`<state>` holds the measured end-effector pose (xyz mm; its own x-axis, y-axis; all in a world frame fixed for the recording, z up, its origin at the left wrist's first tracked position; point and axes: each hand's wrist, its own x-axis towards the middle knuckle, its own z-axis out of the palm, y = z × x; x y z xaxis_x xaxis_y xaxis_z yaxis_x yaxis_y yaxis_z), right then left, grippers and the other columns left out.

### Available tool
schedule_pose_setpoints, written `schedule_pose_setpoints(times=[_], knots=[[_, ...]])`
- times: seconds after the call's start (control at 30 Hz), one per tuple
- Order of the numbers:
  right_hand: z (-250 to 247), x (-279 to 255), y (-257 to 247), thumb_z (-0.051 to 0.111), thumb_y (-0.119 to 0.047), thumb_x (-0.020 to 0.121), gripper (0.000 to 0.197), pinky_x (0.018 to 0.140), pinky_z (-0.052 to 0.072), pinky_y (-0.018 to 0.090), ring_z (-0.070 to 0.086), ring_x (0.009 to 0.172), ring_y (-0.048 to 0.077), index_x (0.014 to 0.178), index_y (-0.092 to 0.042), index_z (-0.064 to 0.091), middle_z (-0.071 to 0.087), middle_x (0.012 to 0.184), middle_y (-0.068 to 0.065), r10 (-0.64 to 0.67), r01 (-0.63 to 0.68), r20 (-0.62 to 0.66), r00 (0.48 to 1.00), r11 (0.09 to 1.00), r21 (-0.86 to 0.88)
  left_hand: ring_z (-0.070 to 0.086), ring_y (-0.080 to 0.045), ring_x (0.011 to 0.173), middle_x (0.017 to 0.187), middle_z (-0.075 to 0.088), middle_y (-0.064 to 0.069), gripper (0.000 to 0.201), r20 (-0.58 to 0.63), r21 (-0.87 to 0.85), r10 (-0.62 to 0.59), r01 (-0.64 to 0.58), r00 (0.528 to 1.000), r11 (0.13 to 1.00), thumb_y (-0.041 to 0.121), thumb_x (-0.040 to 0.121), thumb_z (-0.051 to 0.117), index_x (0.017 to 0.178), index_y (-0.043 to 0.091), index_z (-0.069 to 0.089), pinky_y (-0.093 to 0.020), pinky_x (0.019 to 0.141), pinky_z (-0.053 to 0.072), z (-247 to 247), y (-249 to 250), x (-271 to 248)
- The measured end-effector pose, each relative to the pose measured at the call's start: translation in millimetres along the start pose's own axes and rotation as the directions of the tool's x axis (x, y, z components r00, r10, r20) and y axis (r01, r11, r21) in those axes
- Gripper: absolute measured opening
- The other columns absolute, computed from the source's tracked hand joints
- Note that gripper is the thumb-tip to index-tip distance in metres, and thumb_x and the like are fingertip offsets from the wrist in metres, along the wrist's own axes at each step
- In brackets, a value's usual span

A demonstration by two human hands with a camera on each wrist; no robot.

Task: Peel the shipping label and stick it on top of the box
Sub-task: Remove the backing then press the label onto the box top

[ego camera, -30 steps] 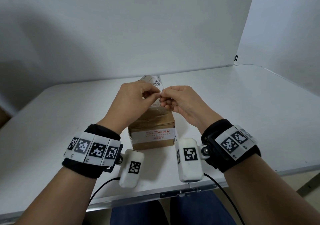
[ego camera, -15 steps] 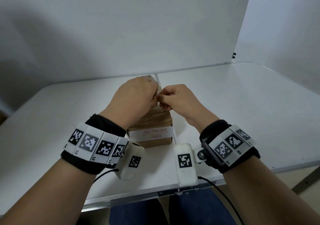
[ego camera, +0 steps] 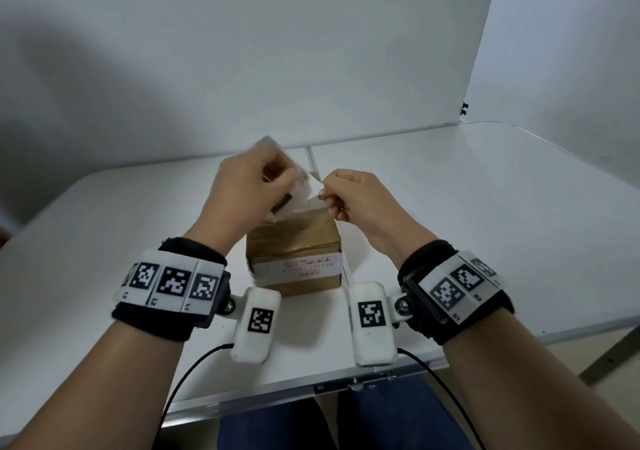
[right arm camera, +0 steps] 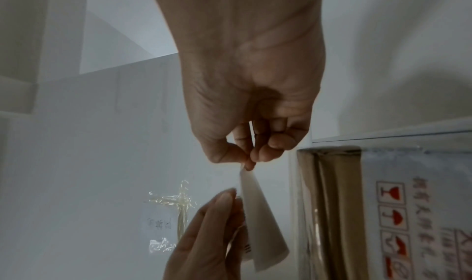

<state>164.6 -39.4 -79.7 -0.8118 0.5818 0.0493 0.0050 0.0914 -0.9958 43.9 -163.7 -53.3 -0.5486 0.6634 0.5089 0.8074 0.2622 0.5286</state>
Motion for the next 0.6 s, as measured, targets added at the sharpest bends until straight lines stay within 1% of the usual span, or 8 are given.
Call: schedule_pose_setpoints(times=[0.1, 0.17, 0.2, 0.27, 0.33, 0.4, 0.47, 0.6], knots=[[-4, 2, 3, 0.053, -0.009, 0.082, 0.019, 0.057, 0.041, 0.021, 0.048, 0.054, 0.011, 0.064, -0.013, 0.059, 0.054, 0.062, 0.0, 0.055, -0.053, -0.013, 0.998, 0.993, 0.103, 0.049, -0.019, 0.118, 0.123, 0.055, 0.009, 0.033, -0.042, -0.051, -0.147, 0.145, 0.988, 0.988, 0.019, 0.084, 0.066, 0.113, 0.034, 0.061, -0.028, 0.092, 0.041, -3, -24, 8], [-5, 4, 2, 0.052, -0.007, 0.081, 0.018, 0.058, 0.04, 0.023, 0.048, 0.055, 0.013, 0.065, -0.011, 0.058, 0.053, 0.065, 0.003, 0.086, -0.078, -0.035, 0.996, 0.98, 0.181, 0.047, -0.015, 0.117, 0.131, 0.044, 0.007, 0.054, 0.062, -0.228, -0.313, 0.319, 0.948, 0.92, 0.018, 0.082, 0.073, 0.128, 0.037, 0.051, -0.029, 0.092, 0.043, -1, -33, 9], [-6, 4, 2, 0.051, -0.006, 0.081, 0.017, 0.057, 0.039, 0.023, 0.048, 0.055, 0.014, 0.065, -0.01, 0.058, 0.053, 0.065, 0.004, 0.101, -0.088, -0.049, 0.994, 0.972, 0.216, 0.054, -0.015, 0.109, 0.129, 0.049, 0.003, 0.053, 0.139, -0.362, -0.384, 0.408, 0.913, 0.838, 0.016, 0.082, 0.074, 0.128, 0.031, 0.052, -0.028, 0.085, 0.049, 0, -36, 9], [-7, 5, 1, 0.05, -0.005, 0.081, 0.018, 0.057, 0.039, 0.024, 0.048, 0.054, 0.014, 0.065, -0.01, 0.056, 0.052, 0.064, 0.004, 0.117, -0.094, -0.077, 0.99, 0.962, 0.258, 0.066, -0.021, 0.09, 0.114, 0.067, -0.012, 0.026, 0.267, -0.574, -0.451, 0.516, 0.852, 0.636, 0.01, 0.084, 0.071, 0.109, 0.013, 0.064, -0.029, 0.073, 0.059, 3, -41, 8], [-9, 7, 1, 0.049, -0.006, 0.081, 0.017, 0.057, 0.039, 0.024, 0.049, 0.054, 0.015, 0.066, -0.01, 0.055, 0.052, 0.063, 0.004, 0.131, -0.1, -0.105, 0.986, 0.961, 0.259, 0.069, -0.024, 0.077, 0.094, 0.075, -0.015, 0.002, 0.303, -0.63, -0.455, 0.534, 0.837, 0.564, 0.007, 0.086, 0.068, 0.086, 0.006, 0.068, -0.027, 0.067, 0.061, 1, -42, 6], [-11, 10, 1, 0.048, -0.008, 0.082, 0.015, 0.058, 0.041, 0.025, 0.052, 0.056, 0.016, 0.068, -0.01, 0.055, 0.054, 0.064, 0.003, 0.148, -0.125, -0.137, 0.979, 0.979, 0.159, 0.07, -0.018, 0.066, 0.08, 0.076, -0.011, 0.008, 0.298, -0.653, -0.445, 0.521, 0.844, 0.55, 0.007, 0.087, 0.067, 0.08, 0.003, 0.067, -0.021, 0.058, 0.058, 1, -42, 4], [-13, 12, 1, 0.049, -0.013, 0.084, 0.016, 0.061, 0.043, 0.025, 0.057, 0.063, 0.016, 0.071, -0.013, 0.057, 0.058, 0.07, 0.0, 0.112, -0.124, -0.181, 0.977, 0.99, -0.061, 0.069, -0.012, 0.06, 0.074, 0.075, -0.006, 0.008, 0.268, -0.661, -0.424, 0.485, 0.865, 0.573, 0.008, 0.087, 0.068, 0.081, 0.002, 0.067, -0.016, 0.053, 0.054, 0, -39, 3], [-16, 17, -11, 0.049, -0.008, 0.088, 0.02, 0.067, 0.043, 0.017, 0.06, 0.089, 0.014, 0.094, -0.02, 0.064, 0.063, 0.101, -0.005, -0.162, 0.023, -0.267, 0.95, 0.888, -0.459, 0.069, -0.012, 0.065, 0.074, 0.074, 0.0, 0.008, 0.17, -0.524, -0.359, 0.393, 0.918, 0.756, 0.013, 0.085, 0.071, 0.081, 0.007, 0.072, -0.021, 0.06, 0.055, 1, -31, 2]])
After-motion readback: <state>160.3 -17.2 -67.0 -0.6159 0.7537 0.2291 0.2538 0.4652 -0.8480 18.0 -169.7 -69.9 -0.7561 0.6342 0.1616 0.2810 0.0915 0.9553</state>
